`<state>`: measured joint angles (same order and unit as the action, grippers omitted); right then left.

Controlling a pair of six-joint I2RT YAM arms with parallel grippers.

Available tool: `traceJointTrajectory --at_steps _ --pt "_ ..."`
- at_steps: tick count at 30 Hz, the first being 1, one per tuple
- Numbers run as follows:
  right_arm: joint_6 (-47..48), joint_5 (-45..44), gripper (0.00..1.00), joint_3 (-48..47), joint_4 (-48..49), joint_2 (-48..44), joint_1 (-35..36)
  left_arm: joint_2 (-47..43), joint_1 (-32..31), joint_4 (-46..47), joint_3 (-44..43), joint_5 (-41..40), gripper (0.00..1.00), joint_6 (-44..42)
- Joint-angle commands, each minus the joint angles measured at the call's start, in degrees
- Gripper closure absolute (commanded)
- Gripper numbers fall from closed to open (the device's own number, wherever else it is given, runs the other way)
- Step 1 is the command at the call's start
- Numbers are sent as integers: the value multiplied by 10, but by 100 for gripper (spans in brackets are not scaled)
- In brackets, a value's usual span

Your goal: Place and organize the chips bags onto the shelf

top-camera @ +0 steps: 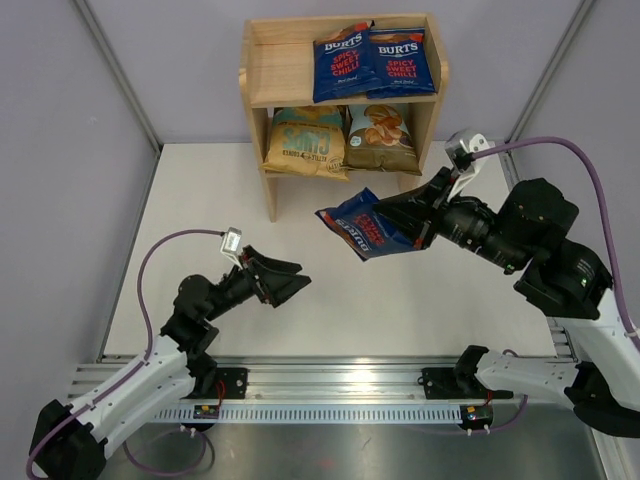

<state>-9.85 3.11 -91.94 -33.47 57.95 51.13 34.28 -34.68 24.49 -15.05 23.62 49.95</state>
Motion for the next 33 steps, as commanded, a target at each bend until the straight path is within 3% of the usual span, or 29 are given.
traceJointTrajectory --at_steps 1,11,17,21,29,32,33 --pt "-26 51 100 -19 -23 -8 5 13 -10 262 9 70 1 48" --pt "-84 137 100 -26 -1 -22 5 91 -50 356 -22 82 1 18" --pt "-125 196 100 -15 37 -23 5 121 -113 400 -62 91 1 -33" --pt "-137 197 100 -1 56 -36 5 131 -158 421 -88 92 1 -77" --pt "-167 210 100 31 88 -62 5 169 -177 447 -112 59 1 -79" --pt "-167 197 100 33 90 -69 5 184 -183 471 -113 58 11 -74" --pt "-167 190 100 39 91 -72 5 187 -188 486 -114 58 25 -72"
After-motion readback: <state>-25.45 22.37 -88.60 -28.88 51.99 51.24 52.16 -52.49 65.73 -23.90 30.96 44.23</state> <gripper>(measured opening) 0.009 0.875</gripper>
